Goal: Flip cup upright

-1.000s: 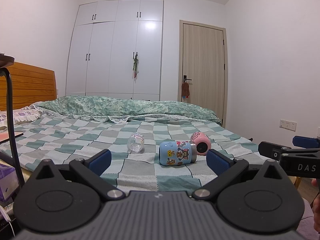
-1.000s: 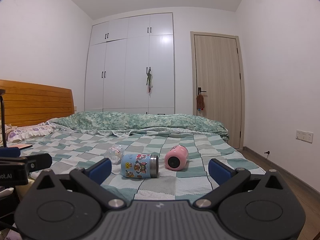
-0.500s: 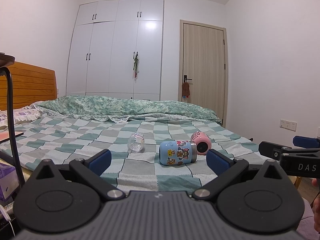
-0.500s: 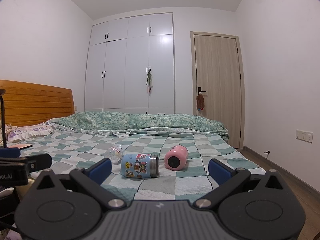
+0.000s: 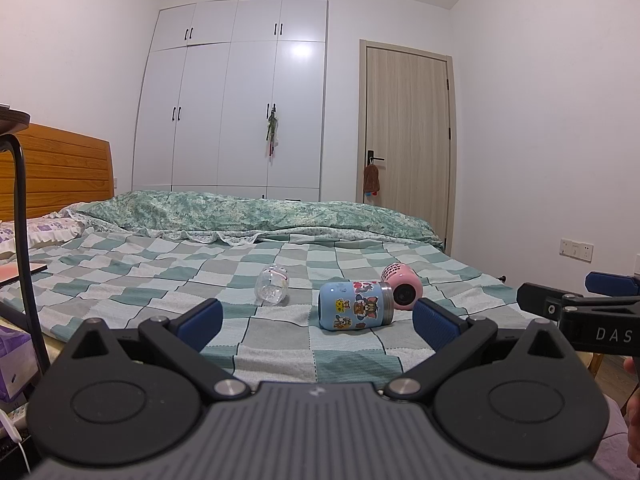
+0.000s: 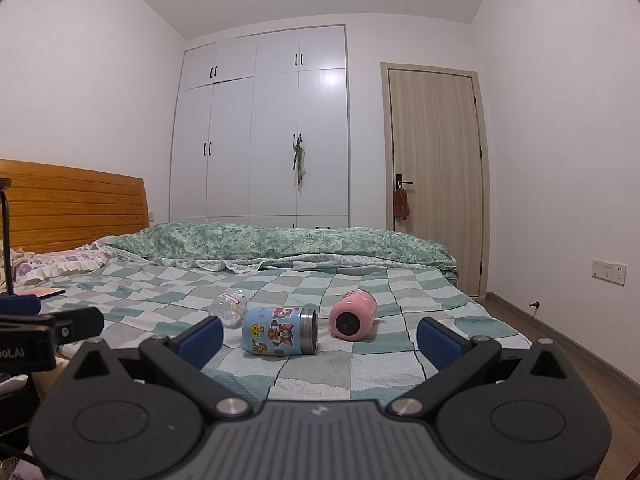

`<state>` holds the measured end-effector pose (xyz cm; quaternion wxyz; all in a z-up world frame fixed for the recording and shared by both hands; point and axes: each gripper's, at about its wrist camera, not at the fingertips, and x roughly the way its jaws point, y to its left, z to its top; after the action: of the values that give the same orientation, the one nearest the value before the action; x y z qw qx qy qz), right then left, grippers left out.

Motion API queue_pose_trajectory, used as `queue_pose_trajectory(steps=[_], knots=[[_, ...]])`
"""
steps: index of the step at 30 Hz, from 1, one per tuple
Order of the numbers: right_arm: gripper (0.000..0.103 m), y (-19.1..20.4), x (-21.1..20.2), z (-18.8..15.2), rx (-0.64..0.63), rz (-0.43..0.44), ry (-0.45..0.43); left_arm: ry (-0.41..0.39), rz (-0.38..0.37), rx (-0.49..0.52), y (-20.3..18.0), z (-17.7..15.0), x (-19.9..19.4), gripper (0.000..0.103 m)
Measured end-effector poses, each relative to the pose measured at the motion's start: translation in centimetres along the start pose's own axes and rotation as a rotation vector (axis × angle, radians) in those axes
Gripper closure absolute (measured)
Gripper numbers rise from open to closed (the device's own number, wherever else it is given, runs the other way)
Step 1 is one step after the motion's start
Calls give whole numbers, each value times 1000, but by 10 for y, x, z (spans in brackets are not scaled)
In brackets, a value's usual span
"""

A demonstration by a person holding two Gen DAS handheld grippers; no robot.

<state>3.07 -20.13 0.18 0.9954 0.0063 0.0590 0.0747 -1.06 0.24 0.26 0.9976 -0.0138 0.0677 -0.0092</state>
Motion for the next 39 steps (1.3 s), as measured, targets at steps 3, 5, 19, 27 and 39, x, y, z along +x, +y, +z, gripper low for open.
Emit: queue_pose_trajectory(steps=[3,5,19,27,39], knots=[[0,0,0,0,0,0,-1,0,0,0,0,0,0,0],[0,0,0,0,0,0,0,0,0,0,0,0,0,0],[0,0,0,1,0,1,-2,0,-1,0,0,1,-1,0],[0,0,0,0,0,1,-3,-1,-1,0,0,1,0,0],[0,-1,9,6,1,4,10,-1,-11,21,0,8,4,0]])
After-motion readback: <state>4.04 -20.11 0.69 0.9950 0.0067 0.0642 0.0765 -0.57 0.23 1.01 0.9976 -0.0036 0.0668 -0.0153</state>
